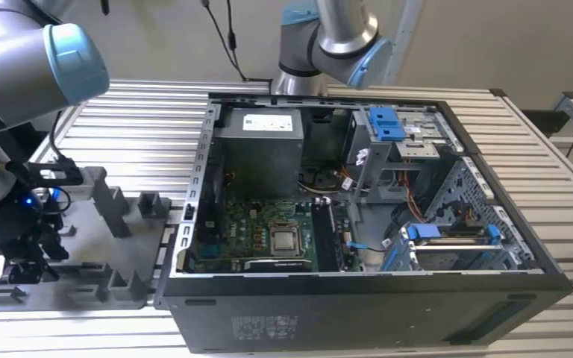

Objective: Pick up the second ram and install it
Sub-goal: 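Pick up the second ram and move it above second insertion slot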

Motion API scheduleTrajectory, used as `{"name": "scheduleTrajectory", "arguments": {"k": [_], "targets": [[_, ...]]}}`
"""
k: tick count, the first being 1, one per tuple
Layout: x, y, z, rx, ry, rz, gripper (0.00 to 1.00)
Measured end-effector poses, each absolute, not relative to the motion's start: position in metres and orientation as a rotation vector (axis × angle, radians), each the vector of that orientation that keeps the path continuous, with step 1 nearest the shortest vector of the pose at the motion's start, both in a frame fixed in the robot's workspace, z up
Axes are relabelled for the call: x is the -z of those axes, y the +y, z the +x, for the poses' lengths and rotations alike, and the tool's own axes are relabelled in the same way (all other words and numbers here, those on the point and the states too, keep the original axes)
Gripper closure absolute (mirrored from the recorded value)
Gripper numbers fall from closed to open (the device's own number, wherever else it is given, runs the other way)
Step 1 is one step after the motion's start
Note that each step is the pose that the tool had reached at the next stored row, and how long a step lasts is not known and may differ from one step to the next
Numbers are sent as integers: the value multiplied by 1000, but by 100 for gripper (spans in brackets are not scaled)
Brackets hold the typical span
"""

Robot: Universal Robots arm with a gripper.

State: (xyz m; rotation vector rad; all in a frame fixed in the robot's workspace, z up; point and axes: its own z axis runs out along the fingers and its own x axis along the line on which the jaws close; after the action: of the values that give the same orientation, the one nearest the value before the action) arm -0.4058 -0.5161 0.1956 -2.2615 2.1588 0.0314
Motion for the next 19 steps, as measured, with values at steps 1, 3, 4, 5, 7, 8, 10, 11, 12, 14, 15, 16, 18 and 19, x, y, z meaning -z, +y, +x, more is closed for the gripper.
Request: {"name": "scheduleTrajectory", "arguments": {"k": [1,3,4,5,7,8,10,11,12,14,15,16,18,19], "targets": [[-196,-516,-406,-31,2159,-2262,58],[-196,-516,-406,-31,2159,-2262,58],[-195,-516,-406,-31,2159,-2261,60],[-195,-516,-406,-31,2159,-2262,67],[-195,-516,-406,-31,2159,-2262,73],[-195,-516,-406,-31,2159,-2262,73],[-195,-516,-406,-31,2159,-2261,80],[-195,-516,-406,-31,2159,-2261,80],[-195,-516,-406,-31,2159,-2261,80],[-195,-516,-406,-31,2159,-2262,80],[-195,-516,-406,-31,2159,-2262,80],[-195,-516,-406,-31,2159,-2262,80],[-195,-516,-406,-31,2159,-2261,82],[-195,-516,-406,-32,2159,-2262,82]]}}
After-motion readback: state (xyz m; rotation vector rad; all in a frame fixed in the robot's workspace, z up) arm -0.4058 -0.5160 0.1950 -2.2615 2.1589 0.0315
